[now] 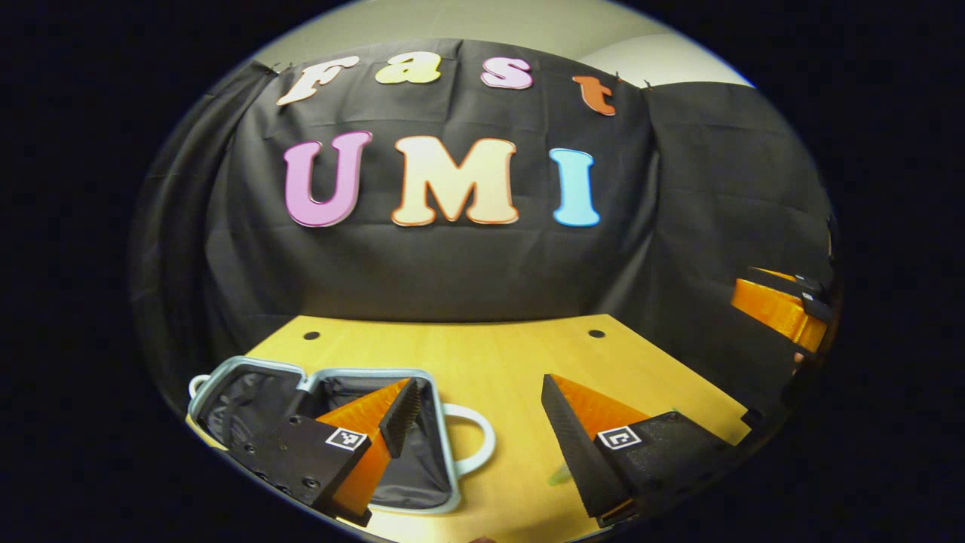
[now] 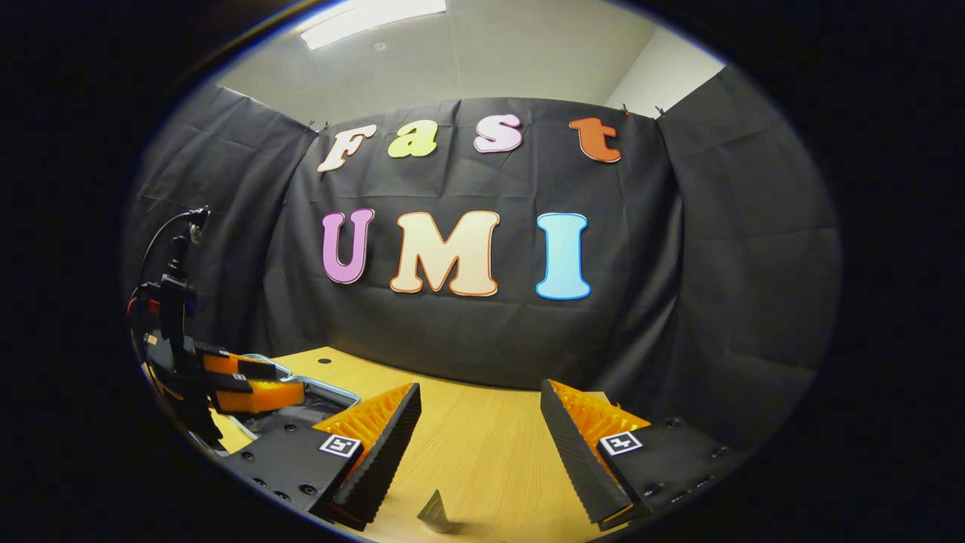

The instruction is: First open the suitcase, pack the skin care products into it, and then close the suitcase.

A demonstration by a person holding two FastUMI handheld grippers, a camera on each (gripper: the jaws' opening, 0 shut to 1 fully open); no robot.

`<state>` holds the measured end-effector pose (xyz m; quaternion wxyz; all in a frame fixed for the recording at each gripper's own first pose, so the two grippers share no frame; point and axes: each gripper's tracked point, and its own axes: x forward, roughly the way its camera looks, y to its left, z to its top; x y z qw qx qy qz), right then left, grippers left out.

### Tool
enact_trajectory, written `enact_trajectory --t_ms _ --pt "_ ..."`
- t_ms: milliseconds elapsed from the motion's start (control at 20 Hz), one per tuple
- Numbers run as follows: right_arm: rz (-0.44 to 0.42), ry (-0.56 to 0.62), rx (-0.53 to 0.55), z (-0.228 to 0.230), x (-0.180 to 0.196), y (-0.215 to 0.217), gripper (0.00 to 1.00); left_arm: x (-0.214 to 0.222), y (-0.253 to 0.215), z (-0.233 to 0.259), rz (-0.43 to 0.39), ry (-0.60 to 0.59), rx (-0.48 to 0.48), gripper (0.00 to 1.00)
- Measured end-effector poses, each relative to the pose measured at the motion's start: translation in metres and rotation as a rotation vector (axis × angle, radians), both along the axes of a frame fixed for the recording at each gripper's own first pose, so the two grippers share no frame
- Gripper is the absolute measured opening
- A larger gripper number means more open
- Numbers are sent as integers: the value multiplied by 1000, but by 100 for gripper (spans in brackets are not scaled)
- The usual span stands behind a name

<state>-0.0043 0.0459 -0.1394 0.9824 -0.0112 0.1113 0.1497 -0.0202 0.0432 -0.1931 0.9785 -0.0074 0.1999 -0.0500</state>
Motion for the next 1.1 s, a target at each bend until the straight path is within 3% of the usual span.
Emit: enact_trajectory --t_ms 300,500,600,700,750,900,1100 --pt "15 65 -14 -31 -12 3 99 -23 -57 -69 -139 103 10 95" --pt "25 123 -54 -58 -23 3 99 -32 -73 -119 -150 208 -85 92" --pt "27 138 -67 -66 -28 1 99 -34 -77 -135 -139 241 -109 85" --pt "28 157 -70 -75 -33 0 99 -34 -80 -148 -133 264 -117 75" --pt "26 169 -69 -80 -36 -1 100 -33 -80 -156 -129 285 -108 64" --pt "28 200 -63 -96 -44 -2 99 -34 -79 -166 -121 313 -89 18" --pt "49 259 -73 -130 -62 -3 99 -32 -74 -164 -112 351 -44 7"
